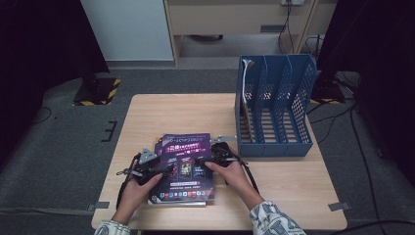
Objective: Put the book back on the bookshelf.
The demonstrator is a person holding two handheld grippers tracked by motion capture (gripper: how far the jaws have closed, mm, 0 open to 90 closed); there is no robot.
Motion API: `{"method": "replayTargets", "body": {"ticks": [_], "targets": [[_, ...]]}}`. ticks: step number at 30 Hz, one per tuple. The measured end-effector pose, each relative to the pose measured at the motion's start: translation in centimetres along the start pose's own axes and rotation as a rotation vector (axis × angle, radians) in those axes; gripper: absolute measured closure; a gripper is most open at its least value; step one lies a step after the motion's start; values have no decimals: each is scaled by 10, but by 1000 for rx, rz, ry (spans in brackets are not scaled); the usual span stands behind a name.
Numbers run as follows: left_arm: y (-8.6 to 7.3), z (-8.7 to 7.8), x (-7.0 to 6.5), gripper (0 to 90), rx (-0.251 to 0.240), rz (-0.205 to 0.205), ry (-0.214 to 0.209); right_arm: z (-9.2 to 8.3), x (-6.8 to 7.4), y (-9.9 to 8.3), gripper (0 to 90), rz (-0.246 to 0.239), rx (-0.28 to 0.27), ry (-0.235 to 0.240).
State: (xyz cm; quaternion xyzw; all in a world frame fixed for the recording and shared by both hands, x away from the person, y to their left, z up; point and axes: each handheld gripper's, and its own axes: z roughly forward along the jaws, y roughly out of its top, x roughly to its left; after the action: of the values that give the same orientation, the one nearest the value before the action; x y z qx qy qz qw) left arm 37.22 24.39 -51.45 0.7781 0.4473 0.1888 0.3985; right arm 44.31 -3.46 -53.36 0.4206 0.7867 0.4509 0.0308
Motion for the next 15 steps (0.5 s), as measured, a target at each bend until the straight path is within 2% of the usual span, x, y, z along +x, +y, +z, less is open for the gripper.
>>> {"method": "replayTargets", "body": {"ticks": [4, 10, 15], "targets": [[0, 0, 0, 281, -1, 0, 2, 2, -1, -3, 90, 49, -7, 29], [0, 0, 0, 279, -6, -7, 1, 5, 1, -6, 89, 22, -25, 44], [0, 0, 0, 279, -5, -6, 1, 5, 1, -7, 90, 28, -35, 47]]}}
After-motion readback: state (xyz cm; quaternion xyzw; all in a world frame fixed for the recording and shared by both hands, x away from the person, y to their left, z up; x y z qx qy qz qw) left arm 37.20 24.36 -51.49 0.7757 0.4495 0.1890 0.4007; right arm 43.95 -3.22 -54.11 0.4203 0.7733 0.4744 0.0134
